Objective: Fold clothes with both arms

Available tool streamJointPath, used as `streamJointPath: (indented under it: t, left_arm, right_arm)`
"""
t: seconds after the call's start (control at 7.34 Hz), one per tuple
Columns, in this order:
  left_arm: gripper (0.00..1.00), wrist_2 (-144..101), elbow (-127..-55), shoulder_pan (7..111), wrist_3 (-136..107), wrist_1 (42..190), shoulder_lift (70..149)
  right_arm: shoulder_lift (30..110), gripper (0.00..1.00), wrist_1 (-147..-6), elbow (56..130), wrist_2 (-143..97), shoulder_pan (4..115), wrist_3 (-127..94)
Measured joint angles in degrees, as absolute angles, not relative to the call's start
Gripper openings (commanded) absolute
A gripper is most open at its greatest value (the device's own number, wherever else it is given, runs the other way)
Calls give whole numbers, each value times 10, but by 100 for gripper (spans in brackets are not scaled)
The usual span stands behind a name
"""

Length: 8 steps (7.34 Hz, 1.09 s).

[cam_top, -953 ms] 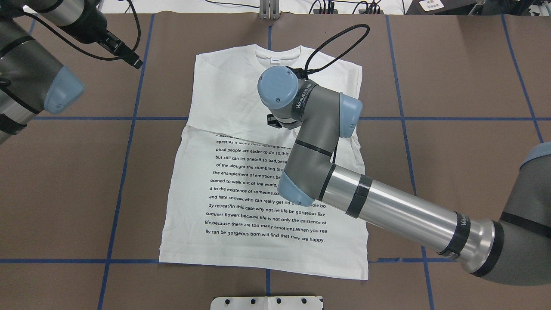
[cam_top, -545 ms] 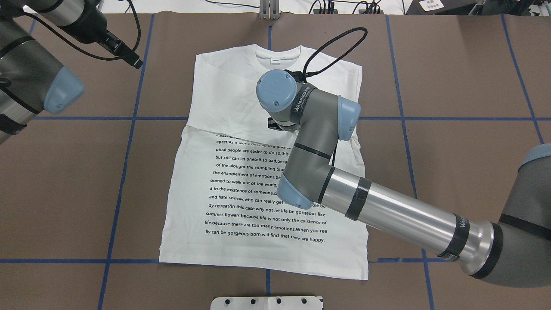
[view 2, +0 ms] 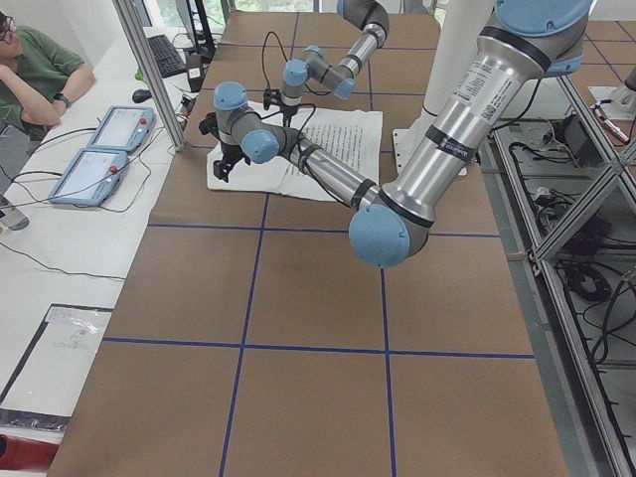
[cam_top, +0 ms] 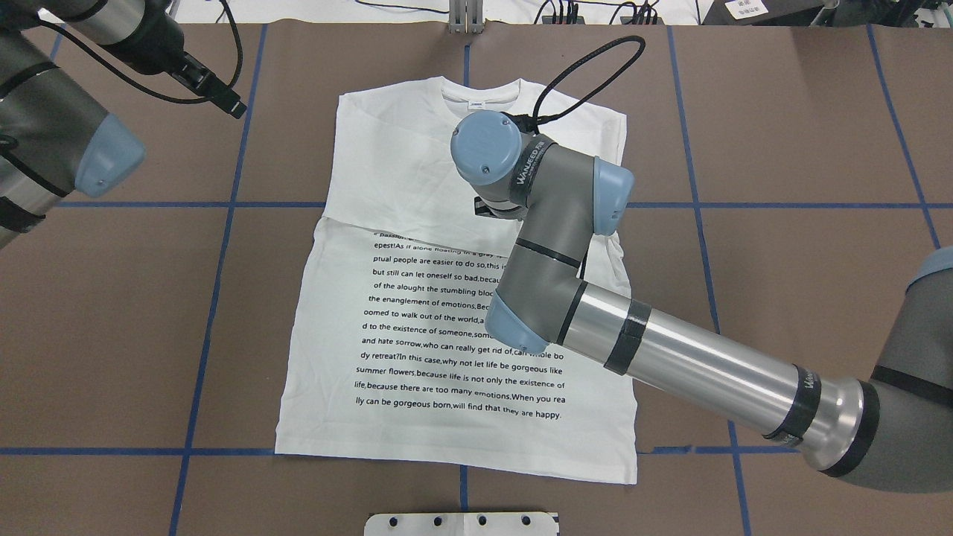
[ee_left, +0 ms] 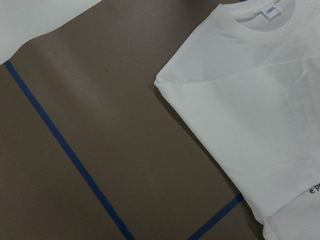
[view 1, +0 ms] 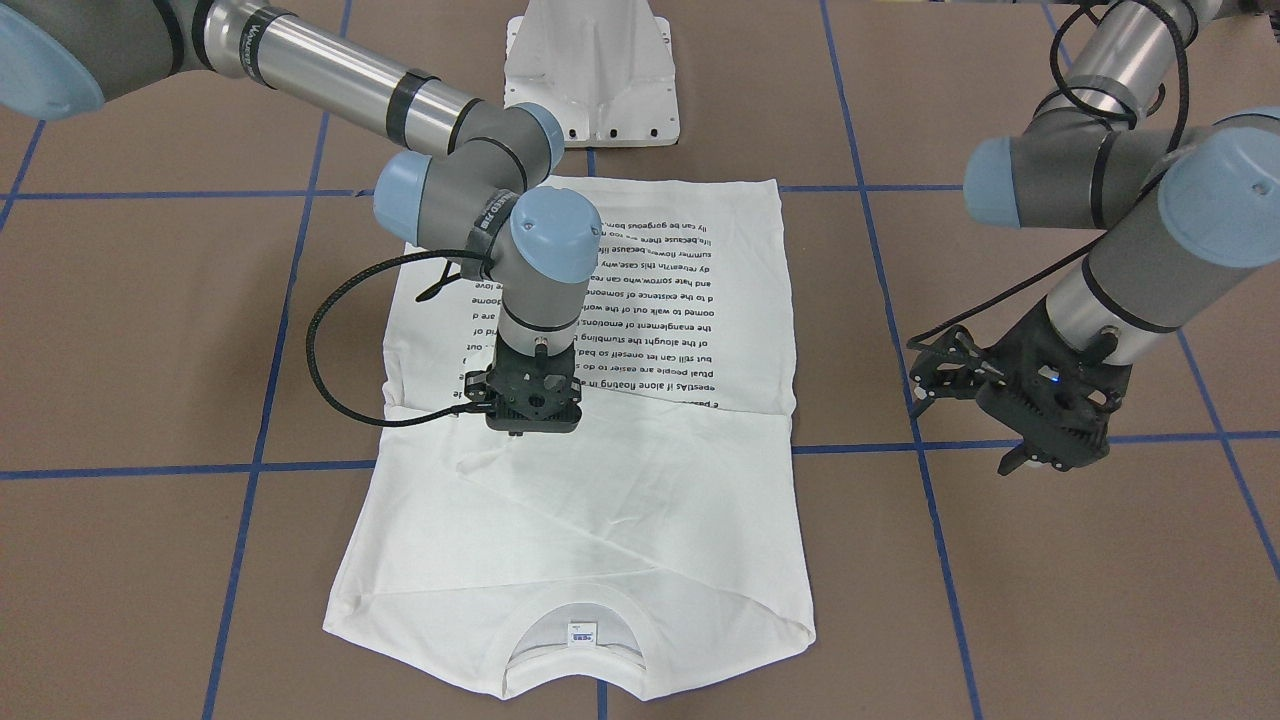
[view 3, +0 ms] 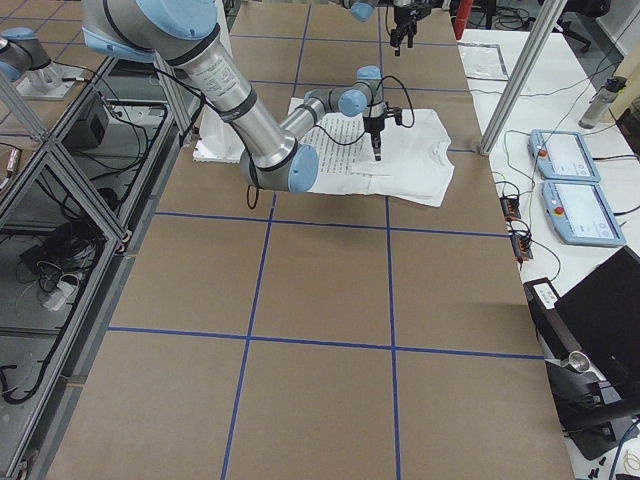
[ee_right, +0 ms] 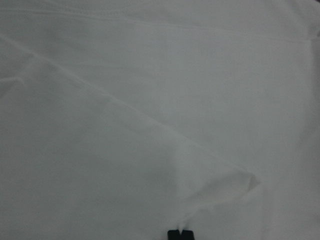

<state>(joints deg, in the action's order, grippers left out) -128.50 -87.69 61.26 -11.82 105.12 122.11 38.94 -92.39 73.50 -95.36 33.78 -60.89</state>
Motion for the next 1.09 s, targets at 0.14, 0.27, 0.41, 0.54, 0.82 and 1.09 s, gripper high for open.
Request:
streamJointPath:
  t: [0.14, 0.27, 0.41, 0.54, 0.82, 1.09]
  left_arm:
    - [100, -1285, -878, 612, -120, 1051, 1221]
    - [100, -1285, -880, 612, -122, 1051, 1221]
    - [100, -1285, -882, 612, -123, 1051, 1221]
    - [100, -1285, -884, 612, -124, 1051, 1221]
    - [100, -1285, -888, 611, -125, 1050, 1221]
    - [100, -1284, -892, 611, -125, 1050, 1221]
  right_arm:
    - [408, 0, -950, 769, -955, 347, -585]
    - [440, 0, -963, 808, -956, 356, -564]
    - [474, 0, -968, 843, -955, 362, -541]
    - [499, 0, -969, 864, -954, 366, -522]
    - [521, 23, -968, 878, -954, 372, -501]
    - [530, 100, -966, 881, -956, 381, -476]
